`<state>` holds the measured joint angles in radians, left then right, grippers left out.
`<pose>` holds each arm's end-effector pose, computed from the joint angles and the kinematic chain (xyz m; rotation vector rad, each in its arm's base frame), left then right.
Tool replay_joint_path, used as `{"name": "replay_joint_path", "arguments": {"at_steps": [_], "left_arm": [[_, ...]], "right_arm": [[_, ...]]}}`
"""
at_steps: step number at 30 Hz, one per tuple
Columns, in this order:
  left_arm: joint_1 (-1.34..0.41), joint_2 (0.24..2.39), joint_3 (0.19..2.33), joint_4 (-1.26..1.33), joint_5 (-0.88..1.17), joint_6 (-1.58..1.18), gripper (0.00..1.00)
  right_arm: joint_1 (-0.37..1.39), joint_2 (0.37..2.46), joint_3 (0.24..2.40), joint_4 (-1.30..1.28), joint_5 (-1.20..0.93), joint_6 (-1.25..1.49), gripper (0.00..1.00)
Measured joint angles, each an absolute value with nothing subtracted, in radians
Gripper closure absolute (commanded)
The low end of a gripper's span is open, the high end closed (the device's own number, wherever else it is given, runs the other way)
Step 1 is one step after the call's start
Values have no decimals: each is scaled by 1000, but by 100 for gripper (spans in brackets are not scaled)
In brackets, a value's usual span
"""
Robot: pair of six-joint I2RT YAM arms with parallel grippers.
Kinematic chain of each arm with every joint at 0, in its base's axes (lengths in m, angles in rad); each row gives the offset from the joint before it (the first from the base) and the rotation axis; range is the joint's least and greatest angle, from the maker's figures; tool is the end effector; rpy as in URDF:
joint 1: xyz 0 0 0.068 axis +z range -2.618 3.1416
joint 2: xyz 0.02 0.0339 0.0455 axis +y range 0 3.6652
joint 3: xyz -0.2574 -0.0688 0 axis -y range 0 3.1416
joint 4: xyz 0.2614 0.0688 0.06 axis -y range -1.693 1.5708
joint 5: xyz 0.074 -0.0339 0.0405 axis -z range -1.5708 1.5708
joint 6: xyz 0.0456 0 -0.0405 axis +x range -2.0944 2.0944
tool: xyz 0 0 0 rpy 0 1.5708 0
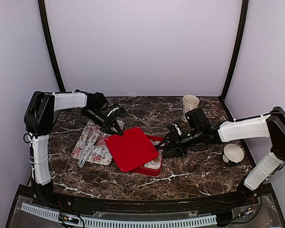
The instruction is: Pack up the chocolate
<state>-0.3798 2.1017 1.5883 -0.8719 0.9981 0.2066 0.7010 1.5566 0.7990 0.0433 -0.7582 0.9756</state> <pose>0.3812 -0.1934 0.1623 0.9043 2.5255 -1.4764 0.2307 0.2358 0.1647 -0.1143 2.6830 1.6006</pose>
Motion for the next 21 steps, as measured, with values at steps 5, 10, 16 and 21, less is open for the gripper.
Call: {"name": "replay_joint_path", "arguments": {"at_steps": [5,10,16,21], "left_arm": [[-380,2002,1543,-864,1005,165,100],[-380,1843,1495,-771,1008,36,100],[-381,1626,1394,-498,1010,-242,100],[-409,1514,1262,-213,971,-516,100]], "right_arm": [[692,1488,797,33,-743,976,43],[673,1361,767,38,-723,976,35],[662,1250,677,121,-705,998,25],[663,1248,638,228,-691,1022,23]]}}
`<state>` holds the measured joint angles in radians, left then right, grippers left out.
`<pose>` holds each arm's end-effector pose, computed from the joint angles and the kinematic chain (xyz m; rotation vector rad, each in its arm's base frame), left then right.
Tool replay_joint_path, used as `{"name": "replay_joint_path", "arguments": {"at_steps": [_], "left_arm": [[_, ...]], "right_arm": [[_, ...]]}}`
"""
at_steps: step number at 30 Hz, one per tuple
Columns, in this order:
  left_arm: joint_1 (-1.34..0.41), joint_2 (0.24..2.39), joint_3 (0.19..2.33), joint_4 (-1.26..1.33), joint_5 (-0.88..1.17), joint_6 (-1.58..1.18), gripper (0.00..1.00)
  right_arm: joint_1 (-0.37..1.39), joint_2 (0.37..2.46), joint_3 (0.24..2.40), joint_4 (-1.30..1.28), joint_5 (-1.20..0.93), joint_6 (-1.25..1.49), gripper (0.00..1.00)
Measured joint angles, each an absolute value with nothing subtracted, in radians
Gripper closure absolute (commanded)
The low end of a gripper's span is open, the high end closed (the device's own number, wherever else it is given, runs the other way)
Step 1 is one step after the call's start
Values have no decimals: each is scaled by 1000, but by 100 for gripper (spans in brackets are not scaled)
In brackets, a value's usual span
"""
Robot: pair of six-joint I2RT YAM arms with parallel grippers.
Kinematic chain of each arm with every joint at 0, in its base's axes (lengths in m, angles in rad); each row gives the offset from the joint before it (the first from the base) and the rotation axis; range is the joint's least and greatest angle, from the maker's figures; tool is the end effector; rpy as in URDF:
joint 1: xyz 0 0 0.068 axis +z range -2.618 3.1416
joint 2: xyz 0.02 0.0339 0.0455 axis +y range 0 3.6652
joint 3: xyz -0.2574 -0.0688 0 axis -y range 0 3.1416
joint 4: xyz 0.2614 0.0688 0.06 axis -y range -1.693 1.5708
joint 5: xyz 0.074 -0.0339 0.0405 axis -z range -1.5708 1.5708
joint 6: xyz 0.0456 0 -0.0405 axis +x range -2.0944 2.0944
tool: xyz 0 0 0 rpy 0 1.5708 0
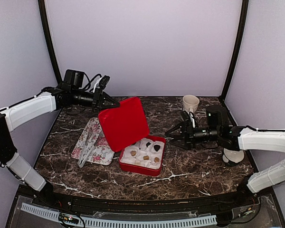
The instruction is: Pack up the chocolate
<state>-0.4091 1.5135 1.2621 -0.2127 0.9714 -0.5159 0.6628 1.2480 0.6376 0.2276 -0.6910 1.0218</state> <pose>0.3177 -0.1788 0.3189 0.5610 2.0934 -1.5413 0.2093 0.2002 0.2162 -0.1365 2.3128 1.6740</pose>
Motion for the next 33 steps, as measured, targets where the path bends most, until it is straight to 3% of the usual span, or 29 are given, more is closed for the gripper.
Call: {"name": "replay_joint_path", "arguments": {"at_steps": [10,18,33], "left_arm": [[-587,1496,1215,202,761,-919,100],[-680,1490,1222,399,604,-1078,100],[-698,1417,1071,702,447,-1276,100]], "right_arm": [[723,1304,621,506,-630,1023,19],[725,1266,577,669,-558,1014,20],[717,1309,624,917,-527,1122,55]]}}
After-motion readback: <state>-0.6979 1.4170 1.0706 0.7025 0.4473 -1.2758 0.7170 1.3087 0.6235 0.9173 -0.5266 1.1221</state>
